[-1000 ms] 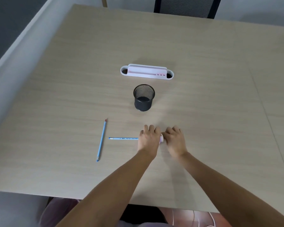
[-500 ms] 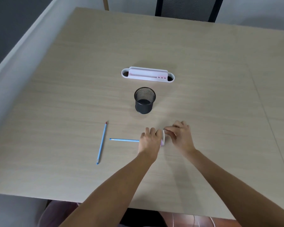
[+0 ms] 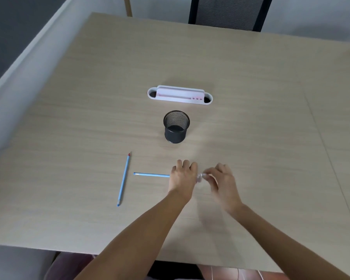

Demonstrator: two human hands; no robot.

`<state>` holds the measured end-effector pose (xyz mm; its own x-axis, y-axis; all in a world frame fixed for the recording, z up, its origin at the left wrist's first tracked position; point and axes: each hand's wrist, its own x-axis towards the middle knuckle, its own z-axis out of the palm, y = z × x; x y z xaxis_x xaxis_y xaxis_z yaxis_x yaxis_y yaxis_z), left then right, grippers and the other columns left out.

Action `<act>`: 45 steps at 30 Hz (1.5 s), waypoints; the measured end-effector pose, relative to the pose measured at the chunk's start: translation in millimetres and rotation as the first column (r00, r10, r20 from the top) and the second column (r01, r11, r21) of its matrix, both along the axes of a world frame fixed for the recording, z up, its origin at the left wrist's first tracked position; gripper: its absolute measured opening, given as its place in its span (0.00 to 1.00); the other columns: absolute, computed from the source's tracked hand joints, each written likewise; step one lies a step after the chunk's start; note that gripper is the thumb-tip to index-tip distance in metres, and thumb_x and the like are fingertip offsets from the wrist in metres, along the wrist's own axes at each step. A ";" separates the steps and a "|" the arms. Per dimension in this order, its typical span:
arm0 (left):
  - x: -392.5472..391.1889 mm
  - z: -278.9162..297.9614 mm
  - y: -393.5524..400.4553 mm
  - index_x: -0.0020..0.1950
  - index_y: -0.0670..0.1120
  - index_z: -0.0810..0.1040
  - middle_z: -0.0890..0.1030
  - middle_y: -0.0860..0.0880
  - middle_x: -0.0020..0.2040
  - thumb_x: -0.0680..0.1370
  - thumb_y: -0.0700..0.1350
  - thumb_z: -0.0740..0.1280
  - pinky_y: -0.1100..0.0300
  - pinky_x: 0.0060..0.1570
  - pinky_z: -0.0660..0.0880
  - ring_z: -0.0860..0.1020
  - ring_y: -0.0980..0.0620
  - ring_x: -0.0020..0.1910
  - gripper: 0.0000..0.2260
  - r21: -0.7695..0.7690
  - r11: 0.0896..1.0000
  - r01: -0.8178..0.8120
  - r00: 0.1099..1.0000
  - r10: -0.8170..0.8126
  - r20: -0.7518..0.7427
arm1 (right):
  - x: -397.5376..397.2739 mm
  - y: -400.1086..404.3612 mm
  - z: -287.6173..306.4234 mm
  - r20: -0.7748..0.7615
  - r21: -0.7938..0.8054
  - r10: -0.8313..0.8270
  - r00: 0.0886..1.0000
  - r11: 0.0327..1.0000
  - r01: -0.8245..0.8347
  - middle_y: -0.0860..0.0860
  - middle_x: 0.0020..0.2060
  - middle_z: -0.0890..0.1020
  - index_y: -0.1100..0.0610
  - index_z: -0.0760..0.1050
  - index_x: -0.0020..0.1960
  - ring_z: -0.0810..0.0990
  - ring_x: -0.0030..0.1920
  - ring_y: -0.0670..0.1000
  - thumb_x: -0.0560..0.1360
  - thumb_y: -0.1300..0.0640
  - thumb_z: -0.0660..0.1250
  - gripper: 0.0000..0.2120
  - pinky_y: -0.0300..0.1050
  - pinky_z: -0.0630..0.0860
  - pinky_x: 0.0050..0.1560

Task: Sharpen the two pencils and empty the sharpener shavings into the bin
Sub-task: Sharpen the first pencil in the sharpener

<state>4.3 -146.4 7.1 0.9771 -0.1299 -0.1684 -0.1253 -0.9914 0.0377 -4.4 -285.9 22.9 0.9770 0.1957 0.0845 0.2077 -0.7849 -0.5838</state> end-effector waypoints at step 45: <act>1.0 -4.1 -2.1 0.34 0.49 0.75 0.75 0.52 0.30 0.51 0.45 0.78 0.63 0.24 0.68 0.75 0.50 0.31 0.17 0.012 1.000 -0.007 0.998 0.007 0.061 | 30.9 1.5 -5.6 -0.012 0.009 -0.075 0.997 0.997 0.076 0.54 0.32 0.75 0.55 0.83 0.43 0.71 0.37 0.55 0.72 0.60 0.71 0.03 0.46 0.69 0.38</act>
